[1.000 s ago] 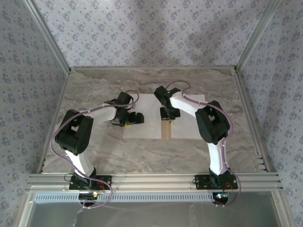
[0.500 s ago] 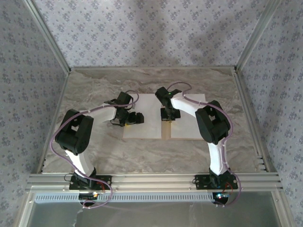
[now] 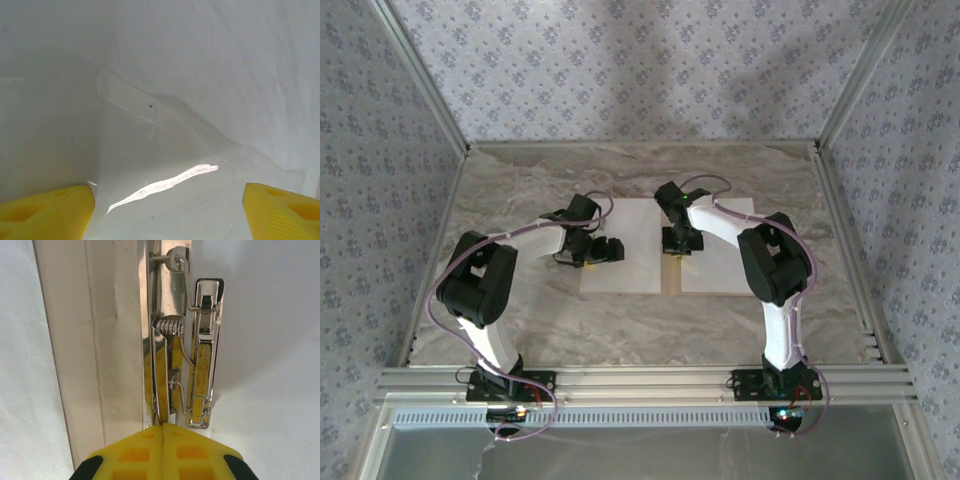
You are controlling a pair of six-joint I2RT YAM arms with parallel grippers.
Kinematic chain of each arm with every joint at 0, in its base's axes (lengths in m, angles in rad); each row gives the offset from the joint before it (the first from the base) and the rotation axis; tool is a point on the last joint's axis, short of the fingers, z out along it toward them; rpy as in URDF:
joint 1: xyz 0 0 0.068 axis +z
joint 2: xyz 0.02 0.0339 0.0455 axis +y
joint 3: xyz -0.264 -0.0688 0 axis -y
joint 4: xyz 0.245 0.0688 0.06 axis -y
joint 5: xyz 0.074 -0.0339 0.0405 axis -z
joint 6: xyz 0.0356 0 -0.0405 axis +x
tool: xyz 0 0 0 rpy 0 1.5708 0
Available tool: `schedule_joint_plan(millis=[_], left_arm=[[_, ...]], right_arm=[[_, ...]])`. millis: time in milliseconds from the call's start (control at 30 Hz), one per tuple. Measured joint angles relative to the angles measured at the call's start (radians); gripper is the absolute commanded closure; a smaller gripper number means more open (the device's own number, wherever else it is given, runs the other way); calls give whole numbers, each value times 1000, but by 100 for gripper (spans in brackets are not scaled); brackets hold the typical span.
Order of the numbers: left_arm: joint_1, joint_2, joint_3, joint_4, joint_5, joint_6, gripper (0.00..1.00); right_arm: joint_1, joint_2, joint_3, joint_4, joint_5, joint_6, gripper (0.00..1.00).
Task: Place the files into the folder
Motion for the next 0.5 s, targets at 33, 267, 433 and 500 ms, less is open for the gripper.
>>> schedule_joint_plan(millis=[33, 267, 433, 500], left_arm=[[0, 0, 0, 0, 0, 0, 19], [0, 0, 0, 0, 0, -2, 19], [0, -3, 0, 0, 0, -8, 19], [0, -5, 0, 0, 0, -8, 18]], right_arm=[[-1, -3, 0, 0, -5, 0, 95], [-16, -18, 0, -4, -31, 0, 94], [-27, -35, 0, -11, -47, 0, 93], [-31, -47, 0, -13, -53, 0, 89]])
